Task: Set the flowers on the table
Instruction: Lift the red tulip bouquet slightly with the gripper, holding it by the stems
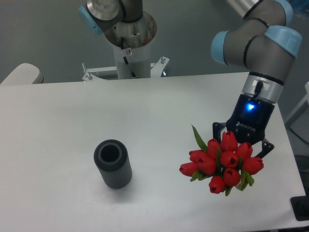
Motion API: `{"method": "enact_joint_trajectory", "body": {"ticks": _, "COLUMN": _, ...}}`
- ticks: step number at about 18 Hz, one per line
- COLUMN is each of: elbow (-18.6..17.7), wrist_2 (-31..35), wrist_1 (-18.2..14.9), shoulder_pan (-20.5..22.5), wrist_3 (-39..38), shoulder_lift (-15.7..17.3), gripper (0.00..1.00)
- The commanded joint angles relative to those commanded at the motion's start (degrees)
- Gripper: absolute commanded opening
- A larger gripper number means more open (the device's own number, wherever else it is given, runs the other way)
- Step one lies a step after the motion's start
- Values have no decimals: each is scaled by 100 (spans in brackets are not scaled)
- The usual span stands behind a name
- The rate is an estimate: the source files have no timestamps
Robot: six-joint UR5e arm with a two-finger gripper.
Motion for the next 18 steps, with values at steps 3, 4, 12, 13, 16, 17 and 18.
{"method": "enact_joint_trajectory", "body": {"ticks": 3, "elbow": -9, "wrist_2": 385, "wrist_1": -9, "shoulder_pan": 105, "wrist_3": 168, "shoulder_lift": 70, "gripper": 40}}
{"method": "enact_joint_trajectory", "body": {"ticks": 4, "elbow": -35, "wrist_2": 535, "wrist_1": -9, "shoulder_pan": 106, "wrist_3": 220, "shoulder_lift": 114, "gripper": 40}}
{"method": "enact_joint_trajectory", "body": {"ticks": 12, "elbow": -325, "wrist_2": 2109, "wrist_1": -44, "shoulder_pan": 53, "wrist_3": 1029, "shoulder_lift": 343, "gripper": 39}}
{"method": "enact_joint_trajectory", "body": {"ticks": 13, "elbow": -369, "wrist_2": 2136, "wrist_1": -44, "shoulder_pan": 44, "wrist_3": 1047, "shoulder_lift": 352, "gripper": 39}}
{"method": "enact_joint_trajectory", "body": {"ticks": 16, "elbow": -588, "wrist_2": 2232, "wrist_1": -44, "shoulder_pan": 44, "wrist_3": 1230, "shoulder_lift": 440, "gripper": 39}}
{"method": "enact_joint_trajectory", "body": {"ticks": 17, "elbow": -685, "wrist_2": 2276, "wrist_1": -53, "shoulder_pan": 44, "wrist_3": 1371, "shoulder_lift": 475, "gripper": 39}}
{"method": "enact_joint_trajectory", "body": {"ticks": 18, "elbow": -799, "wrist_2": 2381, "wrist_1": -53, "shoulder_pan": 35, "wrist_3": 1520, "shoulder_lift": 536, "gripper": 39}}
